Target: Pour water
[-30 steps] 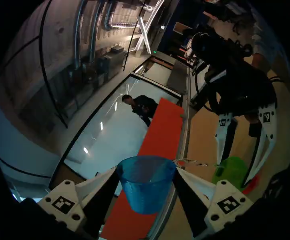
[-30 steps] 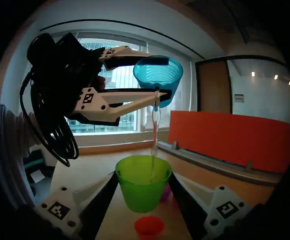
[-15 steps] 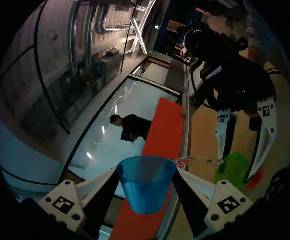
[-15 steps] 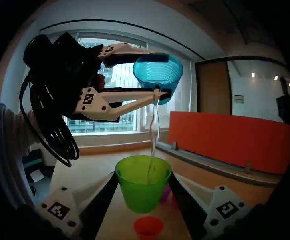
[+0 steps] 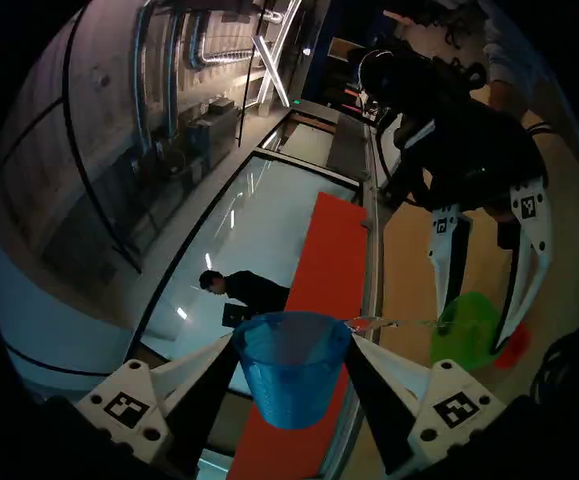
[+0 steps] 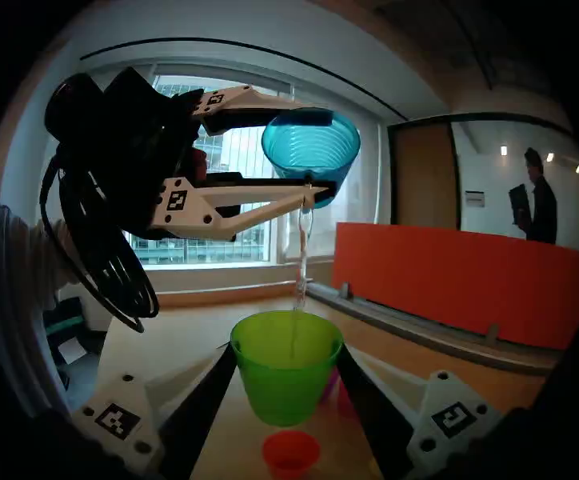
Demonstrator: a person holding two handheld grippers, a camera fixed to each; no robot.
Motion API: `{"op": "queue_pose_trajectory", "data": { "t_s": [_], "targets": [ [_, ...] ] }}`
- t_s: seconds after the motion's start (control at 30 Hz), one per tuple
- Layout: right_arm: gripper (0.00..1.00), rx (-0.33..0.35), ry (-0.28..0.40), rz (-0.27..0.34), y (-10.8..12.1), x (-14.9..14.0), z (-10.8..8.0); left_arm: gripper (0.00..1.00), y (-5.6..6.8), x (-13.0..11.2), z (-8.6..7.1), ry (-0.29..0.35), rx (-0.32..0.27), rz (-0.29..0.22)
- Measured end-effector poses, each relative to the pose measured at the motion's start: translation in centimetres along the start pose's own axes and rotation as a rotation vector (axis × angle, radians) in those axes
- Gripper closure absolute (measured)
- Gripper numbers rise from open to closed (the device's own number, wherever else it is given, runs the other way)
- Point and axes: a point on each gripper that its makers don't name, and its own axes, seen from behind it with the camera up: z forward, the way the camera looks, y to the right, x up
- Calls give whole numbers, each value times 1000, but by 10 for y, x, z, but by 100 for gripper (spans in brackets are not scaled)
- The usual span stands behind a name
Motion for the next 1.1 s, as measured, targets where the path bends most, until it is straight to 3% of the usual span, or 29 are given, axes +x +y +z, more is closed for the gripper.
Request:
{"op": "queue_pose_trajectory", "data": {
  "t_s": [1.1],
  "targets": [
    [9,-7,6,-12,1,5,-2,12,-18,5,-5,-1,24,122]
  ]
}}
